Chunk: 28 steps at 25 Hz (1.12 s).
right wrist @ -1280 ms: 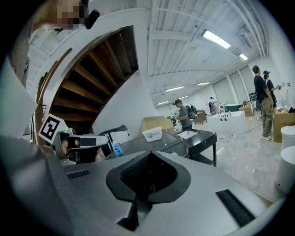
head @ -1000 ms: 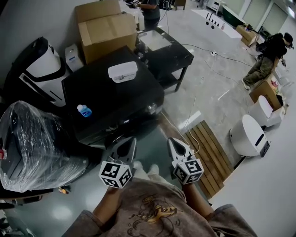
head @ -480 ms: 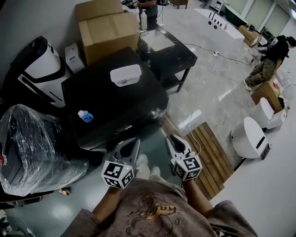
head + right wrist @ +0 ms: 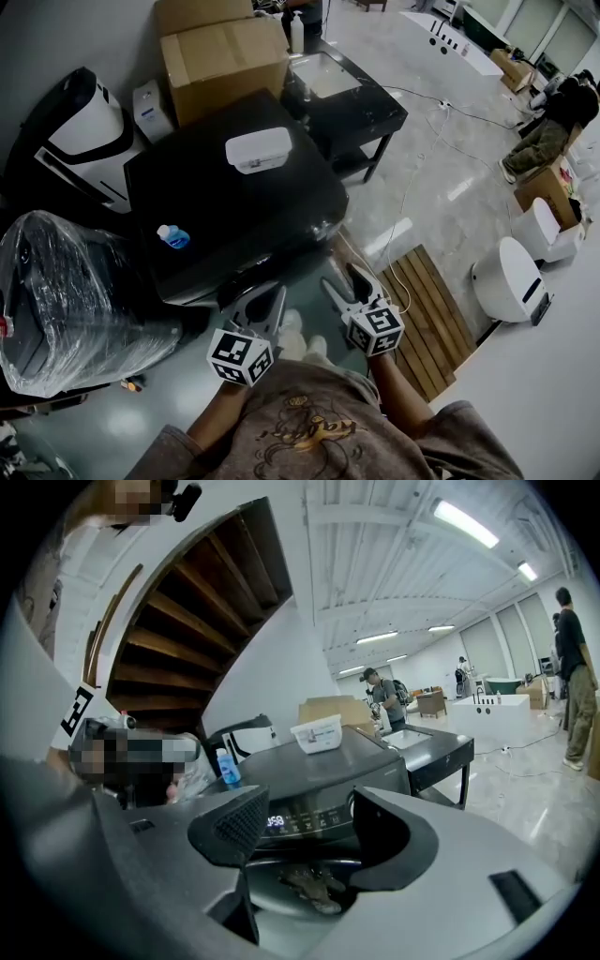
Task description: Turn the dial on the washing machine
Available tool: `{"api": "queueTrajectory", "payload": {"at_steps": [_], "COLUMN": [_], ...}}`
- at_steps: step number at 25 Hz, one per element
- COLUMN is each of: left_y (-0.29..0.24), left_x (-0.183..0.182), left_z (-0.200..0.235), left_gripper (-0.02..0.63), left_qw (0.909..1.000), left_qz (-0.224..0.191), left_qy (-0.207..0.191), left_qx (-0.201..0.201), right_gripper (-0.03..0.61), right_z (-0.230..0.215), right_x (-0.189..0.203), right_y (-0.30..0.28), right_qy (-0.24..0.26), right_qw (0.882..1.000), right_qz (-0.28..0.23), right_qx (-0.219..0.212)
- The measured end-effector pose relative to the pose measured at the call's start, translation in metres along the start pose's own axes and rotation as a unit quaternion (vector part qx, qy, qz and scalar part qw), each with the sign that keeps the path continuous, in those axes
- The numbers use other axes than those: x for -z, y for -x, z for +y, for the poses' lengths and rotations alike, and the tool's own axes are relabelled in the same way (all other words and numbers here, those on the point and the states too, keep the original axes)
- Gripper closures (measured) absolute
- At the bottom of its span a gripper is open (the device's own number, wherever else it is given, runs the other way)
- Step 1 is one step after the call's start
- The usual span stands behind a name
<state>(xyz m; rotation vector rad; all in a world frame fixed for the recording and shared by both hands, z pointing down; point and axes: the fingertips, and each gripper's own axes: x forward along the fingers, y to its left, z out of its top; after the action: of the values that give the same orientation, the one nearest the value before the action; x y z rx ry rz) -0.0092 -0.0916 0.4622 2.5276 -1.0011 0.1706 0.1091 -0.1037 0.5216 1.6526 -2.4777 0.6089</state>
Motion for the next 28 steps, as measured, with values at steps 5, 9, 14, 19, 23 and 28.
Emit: {"api": "queueTrajectory", "payload": {"at_steps": [5,9,14,19,23,28], "left_y": [-0.007,-0.011,-0.014,-0.009,-0.006,-0.003], "left_x": [0.0,-0.001,0.002,0.008,0.01,0.012], "left_z": [0.003,0.007,0.011,0.017,0.019,0.019], "left_gripper": [0.617,0.617,0.617,0.617,0.617,0.617], "left_qw": [1.0,1.0,0.9999,0.9996,0.9993,0.9988], "left_qz": [0.001,0.001,0.003,0.011,0.012,0.01], "left_qy": [0.002,0.005,0.009,0.01,0.015,0.016], "left_qx": [0.0,-0.002,-0.01,-0.024,-0.033,-0.044], "right_gripper": [0.328,0.328,0.328,0.328,0.328,0.328], "right_z": [-0.011,-0.031,-0.064,-0.089,-0.098,-0.098], "right_x": [0.012,0.02,0.036,0.049,0.059,0.071], "right_y": [-0.027,-0.054,-0.088,-0.117,-0.132,-0.146], "right_qy": [0.004,0.005,0.012,0.02,0.027,0.028], "right_qw": [1.0,1.0,0.998,0.997,0.995,0.994], "right_qz": [0.016,0.03,0.056,0.079,0.095,0.103], "right_qx": [-0.007,0.0,0.015,0.018,0.016,0.017]}}
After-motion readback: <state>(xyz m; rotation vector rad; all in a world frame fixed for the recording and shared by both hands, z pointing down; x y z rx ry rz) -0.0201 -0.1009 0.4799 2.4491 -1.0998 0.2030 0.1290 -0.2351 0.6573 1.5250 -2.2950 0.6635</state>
